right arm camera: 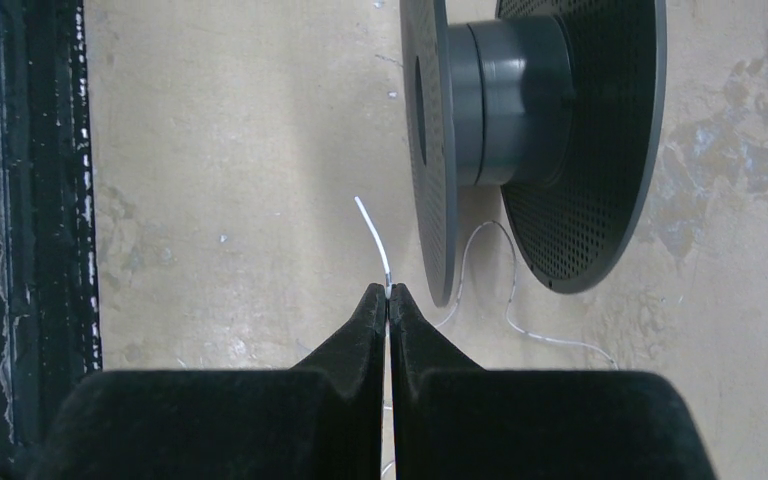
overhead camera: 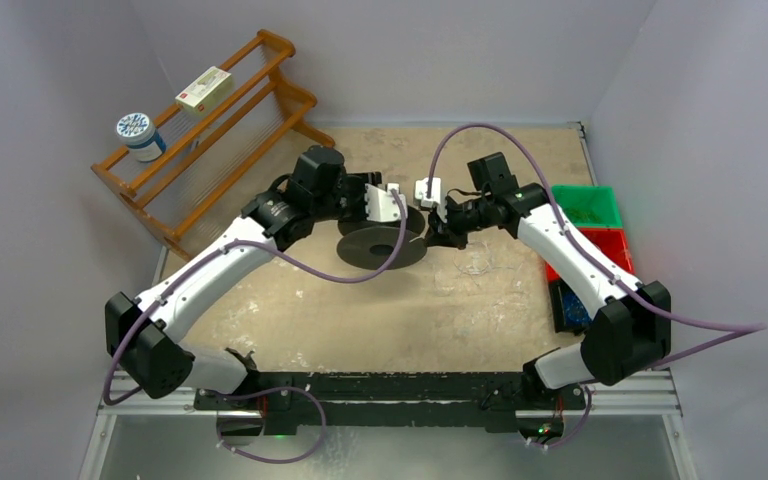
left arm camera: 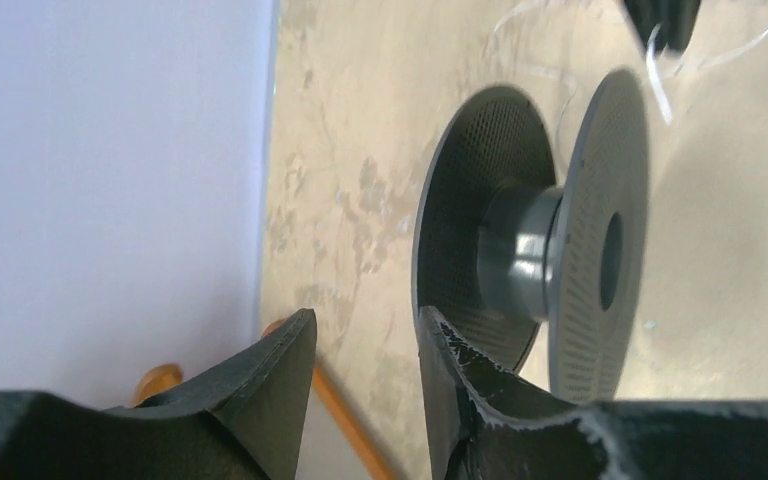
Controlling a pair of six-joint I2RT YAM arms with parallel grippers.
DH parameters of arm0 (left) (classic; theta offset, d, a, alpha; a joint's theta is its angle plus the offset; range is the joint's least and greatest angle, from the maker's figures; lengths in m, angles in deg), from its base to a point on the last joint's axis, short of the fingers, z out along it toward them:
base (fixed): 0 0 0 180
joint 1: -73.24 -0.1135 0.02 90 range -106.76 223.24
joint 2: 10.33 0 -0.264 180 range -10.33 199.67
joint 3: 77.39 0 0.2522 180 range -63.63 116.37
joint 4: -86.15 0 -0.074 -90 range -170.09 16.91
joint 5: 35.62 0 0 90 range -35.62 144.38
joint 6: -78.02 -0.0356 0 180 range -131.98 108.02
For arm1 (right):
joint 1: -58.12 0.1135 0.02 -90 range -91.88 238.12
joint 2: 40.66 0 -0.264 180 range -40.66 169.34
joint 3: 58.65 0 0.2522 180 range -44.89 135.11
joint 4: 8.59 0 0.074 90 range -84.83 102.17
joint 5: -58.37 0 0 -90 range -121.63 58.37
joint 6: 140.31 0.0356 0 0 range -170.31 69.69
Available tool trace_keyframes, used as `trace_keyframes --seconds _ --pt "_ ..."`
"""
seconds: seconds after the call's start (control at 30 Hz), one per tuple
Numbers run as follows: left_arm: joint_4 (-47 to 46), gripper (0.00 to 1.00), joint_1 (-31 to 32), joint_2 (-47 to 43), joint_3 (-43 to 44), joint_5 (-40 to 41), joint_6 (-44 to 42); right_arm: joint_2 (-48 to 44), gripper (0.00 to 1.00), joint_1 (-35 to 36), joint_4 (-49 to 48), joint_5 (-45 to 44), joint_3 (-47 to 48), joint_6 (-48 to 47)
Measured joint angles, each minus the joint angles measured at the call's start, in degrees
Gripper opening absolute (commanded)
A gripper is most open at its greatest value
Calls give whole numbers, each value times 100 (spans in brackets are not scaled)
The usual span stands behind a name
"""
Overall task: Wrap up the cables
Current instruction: Place the cable reel at the center of the board.
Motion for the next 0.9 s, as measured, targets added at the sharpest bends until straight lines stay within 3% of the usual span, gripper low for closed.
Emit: trace_keyframes --seconds 0.47,0.8,0.9 --pt "-293 40 -57 376 186 -2863 2037 -138 0 -155 -245 680 -66 -15" --pt "-286 33 -57 1134 483 -3497 2612 -138 0 -157 -249 846 -66 -74" --pt "-262 26 -50 1152 494 -3523 2616 -138 0 -157 -249 844 -66 -74"
